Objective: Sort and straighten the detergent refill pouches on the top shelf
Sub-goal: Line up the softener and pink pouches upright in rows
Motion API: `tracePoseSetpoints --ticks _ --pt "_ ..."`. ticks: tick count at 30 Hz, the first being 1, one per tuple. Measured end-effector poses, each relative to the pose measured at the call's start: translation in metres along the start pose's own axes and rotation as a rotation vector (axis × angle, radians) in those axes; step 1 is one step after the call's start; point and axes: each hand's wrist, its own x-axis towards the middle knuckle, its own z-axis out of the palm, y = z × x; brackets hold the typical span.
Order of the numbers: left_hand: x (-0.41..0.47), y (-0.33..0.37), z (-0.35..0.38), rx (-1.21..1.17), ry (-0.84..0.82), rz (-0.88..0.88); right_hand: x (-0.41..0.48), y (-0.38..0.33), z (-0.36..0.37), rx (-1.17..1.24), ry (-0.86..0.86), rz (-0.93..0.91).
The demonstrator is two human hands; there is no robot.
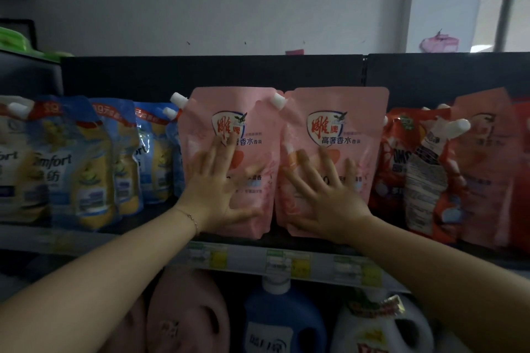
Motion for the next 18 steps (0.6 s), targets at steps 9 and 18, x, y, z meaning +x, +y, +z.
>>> tracePoseSetpoints --ticks 9,18 --pt "0.011 0.059 -0.025 -0.096 0.229 0.16 -0.03 0.001 -0.043 0.223 0.273 0.065" --pt "0.032 0.122 -0.038 -0.208 0.168 0.203 -0.08 0.034 -0.047 0.251 0.204 0.132"
